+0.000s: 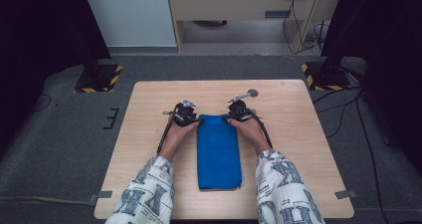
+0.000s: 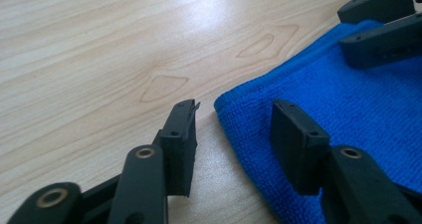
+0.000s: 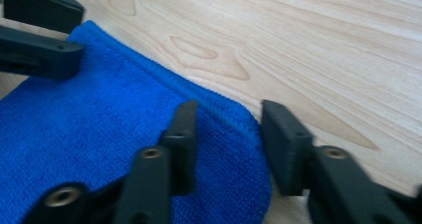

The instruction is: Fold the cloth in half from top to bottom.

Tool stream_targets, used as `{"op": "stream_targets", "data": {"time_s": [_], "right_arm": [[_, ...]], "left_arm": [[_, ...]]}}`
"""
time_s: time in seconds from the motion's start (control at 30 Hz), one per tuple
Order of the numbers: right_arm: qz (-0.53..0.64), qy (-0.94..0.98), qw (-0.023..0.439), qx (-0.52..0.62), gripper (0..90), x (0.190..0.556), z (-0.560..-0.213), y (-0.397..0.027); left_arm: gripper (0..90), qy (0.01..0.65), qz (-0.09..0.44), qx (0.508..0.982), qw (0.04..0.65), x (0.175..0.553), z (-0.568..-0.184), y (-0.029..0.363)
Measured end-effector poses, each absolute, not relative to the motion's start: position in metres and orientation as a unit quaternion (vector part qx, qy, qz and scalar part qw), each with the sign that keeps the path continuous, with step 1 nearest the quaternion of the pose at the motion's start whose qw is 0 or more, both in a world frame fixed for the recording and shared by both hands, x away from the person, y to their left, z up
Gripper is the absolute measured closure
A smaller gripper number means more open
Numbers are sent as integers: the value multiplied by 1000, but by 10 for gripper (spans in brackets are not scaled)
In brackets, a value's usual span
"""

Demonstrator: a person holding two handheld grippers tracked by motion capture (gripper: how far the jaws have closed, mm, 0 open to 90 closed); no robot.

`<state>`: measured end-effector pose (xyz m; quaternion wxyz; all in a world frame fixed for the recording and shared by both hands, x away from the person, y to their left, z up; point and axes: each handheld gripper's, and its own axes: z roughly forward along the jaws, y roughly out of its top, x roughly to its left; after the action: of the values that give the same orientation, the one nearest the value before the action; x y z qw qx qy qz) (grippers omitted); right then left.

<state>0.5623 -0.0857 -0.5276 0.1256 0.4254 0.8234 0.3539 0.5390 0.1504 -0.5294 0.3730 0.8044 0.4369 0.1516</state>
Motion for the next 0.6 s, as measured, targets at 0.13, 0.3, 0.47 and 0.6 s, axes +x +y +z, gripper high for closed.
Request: {"op": "stream_targets", "data": {"time_s": [0.13, 0.3, 0.47, 0.6], "right_arm": [[356, 827, 114, 420, 759, 560, -527, -85], [355, 832, 114, 411, 832, 558, -527, -83], [361, 828, 115, 414, 844, 553, -524, -85], [378, 817, 118, 420, 845, 550, -519, -91]], "left_arm": [[646, 428, 150, 809, 374, 538, -531, 146], [792, 421, 145, 814, 373, 536, -531, 141], [853, 418, 145, 812, 380, 534, -526, 139], [855, 415, 152, 809, 388, 532, -520, 137]]}}
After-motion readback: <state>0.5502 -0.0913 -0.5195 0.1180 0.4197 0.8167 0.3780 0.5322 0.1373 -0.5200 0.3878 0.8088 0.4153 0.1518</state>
